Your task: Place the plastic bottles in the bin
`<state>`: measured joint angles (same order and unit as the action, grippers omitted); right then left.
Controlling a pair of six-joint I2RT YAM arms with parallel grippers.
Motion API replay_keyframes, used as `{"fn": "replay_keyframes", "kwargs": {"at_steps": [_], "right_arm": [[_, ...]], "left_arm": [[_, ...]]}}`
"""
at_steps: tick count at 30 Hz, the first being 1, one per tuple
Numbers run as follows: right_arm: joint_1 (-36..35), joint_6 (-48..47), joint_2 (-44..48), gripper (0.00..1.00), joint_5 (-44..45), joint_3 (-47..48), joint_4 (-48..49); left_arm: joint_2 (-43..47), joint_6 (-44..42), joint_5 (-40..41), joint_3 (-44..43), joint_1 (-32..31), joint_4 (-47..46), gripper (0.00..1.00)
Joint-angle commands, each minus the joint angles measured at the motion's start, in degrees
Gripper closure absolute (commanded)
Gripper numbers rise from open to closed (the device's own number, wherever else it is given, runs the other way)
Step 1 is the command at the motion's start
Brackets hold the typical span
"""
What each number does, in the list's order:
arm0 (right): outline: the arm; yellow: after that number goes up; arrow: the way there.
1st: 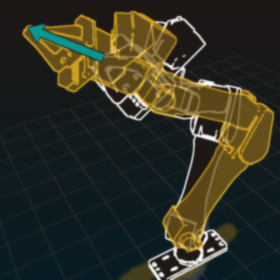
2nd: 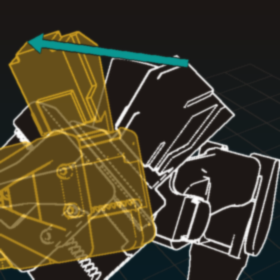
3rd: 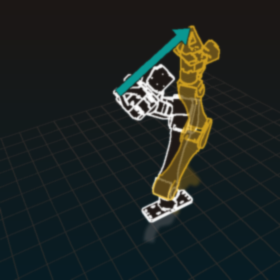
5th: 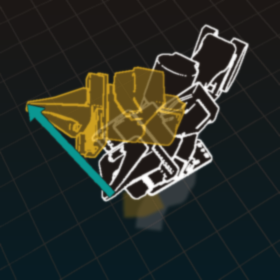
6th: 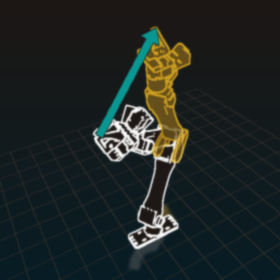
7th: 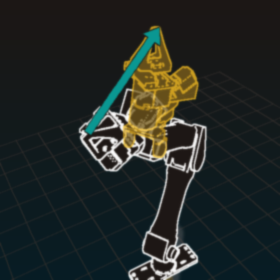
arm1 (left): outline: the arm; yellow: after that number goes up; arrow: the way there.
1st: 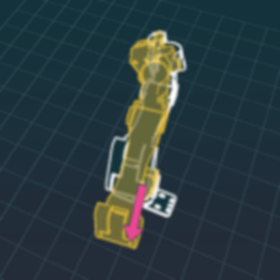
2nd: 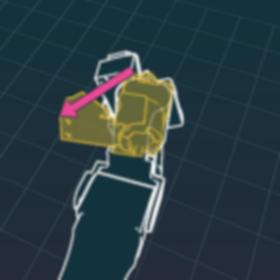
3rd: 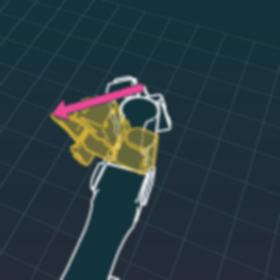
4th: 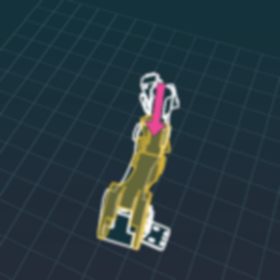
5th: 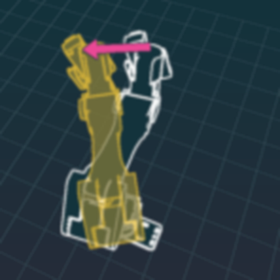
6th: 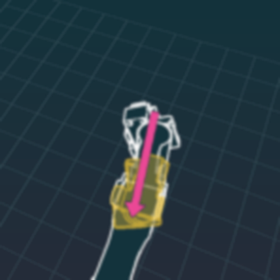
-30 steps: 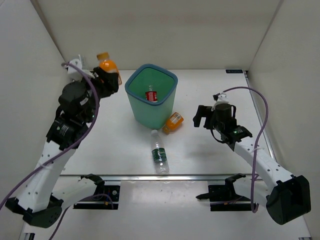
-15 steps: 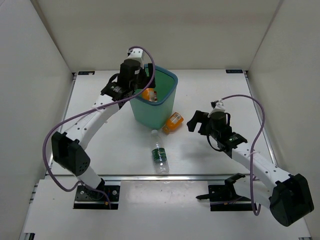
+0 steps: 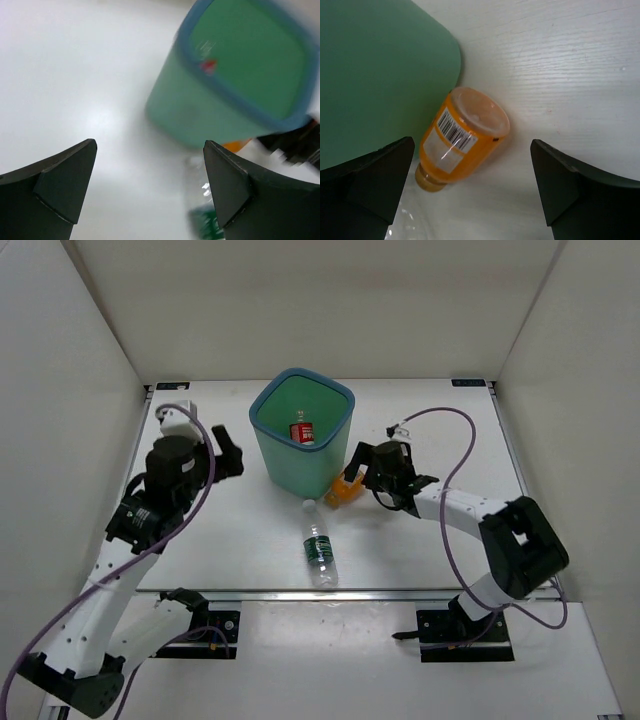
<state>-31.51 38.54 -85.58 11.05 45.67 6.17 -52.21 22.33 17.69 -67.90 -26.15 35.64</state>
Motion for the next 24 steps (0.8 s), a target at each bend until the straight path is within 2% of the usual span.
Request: {"fn": "replay_keyframes", "kwargs": {"at_steps": [1, 4, 7, 10, 11, 13, 19, 24], "right_arm": [[-0.30, 4.26, -5.54, 0.01, 0.36, 5.64, 2.10], [-2.59, 4.61, -8.63, 0.02, 2.57, 7.06, 0.68], [-3.21, 6.19, -9.69, 0.09, 3.80, 7.24, 0.94], [-3.12, 8.21, -9.96, 0.27, 4.68, 6.80, 1.21], [-3.21, 8.56, -9.52, 0.38, 5.12, 6.10, 1.03], [-3.47, 8.65, -7.94, 0.52, 7.31, 4.78, 1.65], [-1.28, 4.62, 2.42, 0.72, 12.94, 1.27, -0.01], [4.34, -6.79, 18.31, 0.81, 10.67, 1.35, 0.23]], "left_arm": [[1.56, 5.26, -1.07, 10.83, 3.99, 13.39, 0.01], [5.61, 9.12, -5.03, 16.81, 5.24, 15.33, 0.01], [8.25, 12.99, -6.35, 19.38, 4.10, 14.90, 0.01], [8.79, 13.88, -8.55, 20.61, 3.74, 14.20, 0.01], [8.61, 13.97, -8.81, 20.35, 3.83, 14.02, 0.01], [8.17, 13.88, -8.82, 20.35, 3.39, 14.11, 0.02], [7.74, 13.71, -11.18, 20.88, 3.65, 12.27, 0.01], [7.21, 13.45, -12.24, 22.63, 3.91, 9.81, 0.02]]}}
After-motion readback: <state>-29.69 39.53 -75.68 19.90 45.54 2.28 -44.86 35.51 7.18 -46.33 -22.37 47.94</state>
